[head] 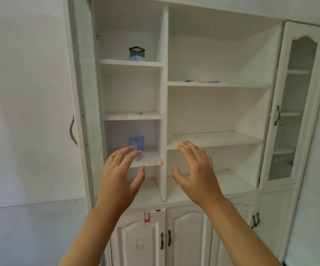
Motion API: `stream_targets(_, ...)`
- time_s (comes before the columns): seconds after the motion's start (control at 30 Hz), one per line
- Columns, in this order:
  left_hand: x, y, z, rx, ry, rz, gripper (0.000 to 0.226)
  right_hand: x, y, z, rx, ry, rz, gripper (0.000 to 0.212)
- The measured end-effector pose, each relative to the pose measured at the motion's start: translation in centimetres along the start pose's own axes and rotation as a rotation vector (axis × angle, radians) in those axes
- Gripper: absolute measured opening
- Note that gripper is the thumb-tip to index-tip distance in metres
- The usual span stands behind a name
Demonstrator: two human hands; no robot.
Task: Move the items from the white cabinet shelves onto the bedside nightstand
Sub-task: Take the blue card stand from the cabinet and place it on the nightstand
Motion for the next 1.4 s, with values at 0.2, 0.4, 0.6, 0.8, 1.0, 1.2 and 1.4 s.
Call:
stream_targets(0.2, -7.5, 2.1, -0.6, 0.034, 0.057, 0.006, 0.05, -2.3, 2.9, -7.7, 0.005, 0.037, 0.006, 0.059)
stream_targets(0.4, -12.9, 3.0, -0.7, 0.078, 0.12, -0.034, 0.05, -5.1, 4.8, -13.6, 0.032, 0.086, 0.053, 0.06)
stream_targets(0.6, -16.8, 2.9, 0.1, 0.114, 0.193, -0.009, 0.05, -7.6, 6.5, -17.0, 0.044, 0.165, 0.062, 0.062)
stream_targets(0.8, -19.4, 3.5, 2.4, 0.124, 0.271, 0.026, 0.049, -11.0, 6.8, -18.7, 0.045, 0.22, 0.086, 0.062)
stream_targets(1.0, -22.2, 3.8, 6.1, 0.155, 0.275, 0.015, 0.051, -14.9, 7.8, -20.4, 0.062, 0.226, 0.134, 0.061)
stream_targets(1.2, -25.9, 4.8, 10.9, 0.186, 0.26, 0.007, 0.05, -19.7, 10.2, -21.7, 0.078, 0.211, 0.149, 0.06)
stream_targets(1.4, -29.1, 6.5, 16.8, 0.219, 0.252, -0.006, 0.05, -25.8, 13.1, -22.6, 0.084, 0.208, 0.164, 0.061)
Point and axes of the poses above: each hand's wrist, its own y-axis towards the middle knuckle, its own x-axis out of the back of the hand, z = x × y, the point moved 8 cm from there along y, towards the middle knuckle, and after that the axes turned 10 degrees about -z, right-handed, at the moved point
